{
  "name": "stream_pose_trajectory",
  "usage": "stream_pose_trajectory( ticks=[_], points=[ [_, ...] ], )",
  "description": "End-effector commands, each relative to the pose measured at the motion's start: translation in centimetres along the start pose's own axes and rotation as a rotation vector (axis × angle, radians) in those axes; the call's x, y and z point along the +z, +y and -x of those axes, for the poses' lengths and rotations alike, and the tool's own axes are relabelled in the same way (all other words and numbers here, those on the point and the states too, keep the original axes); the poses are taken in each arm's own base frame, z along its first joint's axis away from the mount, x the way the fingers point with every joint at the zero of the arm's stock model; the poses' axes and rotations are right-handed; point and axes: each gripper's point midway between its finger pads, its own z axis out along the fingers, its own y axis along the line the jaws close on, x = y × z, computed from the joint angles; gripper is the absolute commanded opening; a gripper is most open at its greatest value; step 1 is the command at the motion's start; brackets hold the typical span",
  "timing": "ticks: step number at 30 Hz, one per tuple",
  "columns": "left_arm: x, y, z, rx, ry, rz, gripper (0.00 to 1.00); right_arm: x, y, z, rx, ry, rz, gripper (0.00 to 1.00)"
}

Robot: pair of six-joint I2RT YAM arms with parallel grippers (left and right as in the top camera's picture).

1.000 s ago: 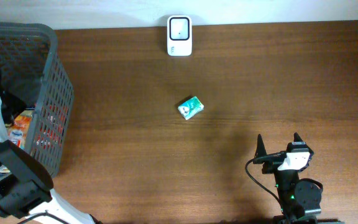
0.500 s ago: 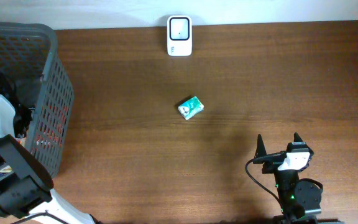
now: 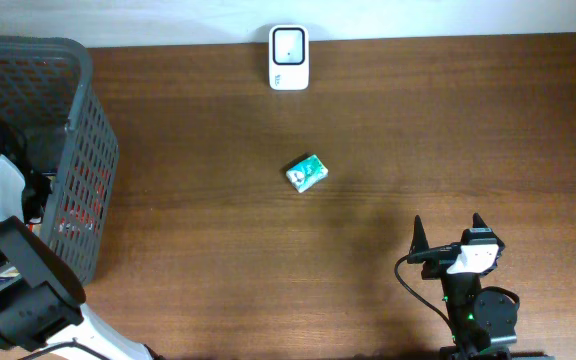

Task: Scan the item barcode
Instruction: 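Return the left gripper into the basket and grasp the orange tissue pack, then carry the orange tissue pack out and set it beside the green pack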

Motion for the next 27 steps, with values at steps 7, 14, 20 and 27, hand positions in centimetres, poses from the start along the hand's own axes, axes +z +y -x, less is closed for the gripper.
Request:
stream_pose_trajectory(
  ticks=[7,14,20,27],
  points=[
    [0.1,-1.1,0.0,-0.026,0.003,-0.069,0.00,0.0,-0.1,-0.4,0.004,0.008,-0.005,0.99],
    [-13.9,-0.7,5.5,-0.099,-0.240,-0.302,0.00,0.0,-0.1,-0.4,0.004,0.008,-0.005,0.98],
    [-29.4,-0.7,4.8,-0.079,-0.511,-0.704,0.00,0.0,-0.1,-0.4,0.003,0.008,-0.005,0.98],
    [-41.8,-13.3,-9.3,0.417,-0.403,-1.249,0.00,0.0,-0.1,-0.4,0.004,0.008,-0.005,0.98]
  ],
)
